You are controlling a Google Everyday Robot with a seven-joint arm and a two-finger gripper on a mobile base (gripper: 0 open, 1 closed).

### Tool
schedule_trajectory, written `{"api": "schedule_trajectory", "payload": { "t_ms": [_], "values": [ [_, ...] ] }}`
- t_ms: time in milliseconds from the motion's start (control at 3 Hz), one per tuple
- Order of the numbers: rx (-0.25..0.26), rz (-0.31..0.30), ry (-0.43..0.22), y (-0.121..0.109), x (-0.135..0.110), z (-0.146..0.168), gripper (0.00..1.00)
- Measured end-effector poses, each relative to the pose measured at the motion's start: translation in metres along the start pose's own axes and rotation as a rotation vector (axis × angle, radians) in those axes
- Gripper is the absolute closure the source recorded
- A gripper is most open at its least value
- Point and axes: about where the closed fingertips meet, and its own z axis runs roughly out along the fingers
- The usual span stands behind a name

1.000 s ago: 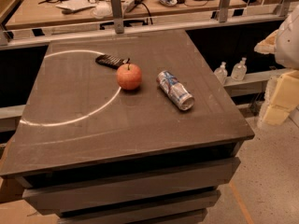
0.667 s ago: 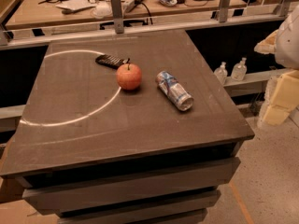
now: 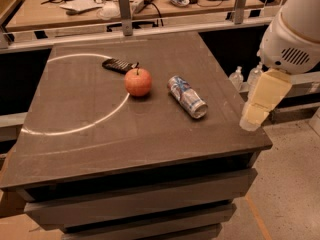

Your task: Place redbull can upright

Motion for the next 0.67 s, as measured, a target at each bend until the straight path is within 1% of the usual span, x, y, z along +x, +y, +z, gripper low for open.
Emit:
{"api": "schedule_trajectory", "payload": {
  "t_ms": [333,667],
  "values": [
    [0.003,0.164,0.035,-0.0194,-0.0218,0.0148,0.0],
    [0.004,0.155,0.033,-0.0198,-0.0224,0.015,0.0]
  ]
}}
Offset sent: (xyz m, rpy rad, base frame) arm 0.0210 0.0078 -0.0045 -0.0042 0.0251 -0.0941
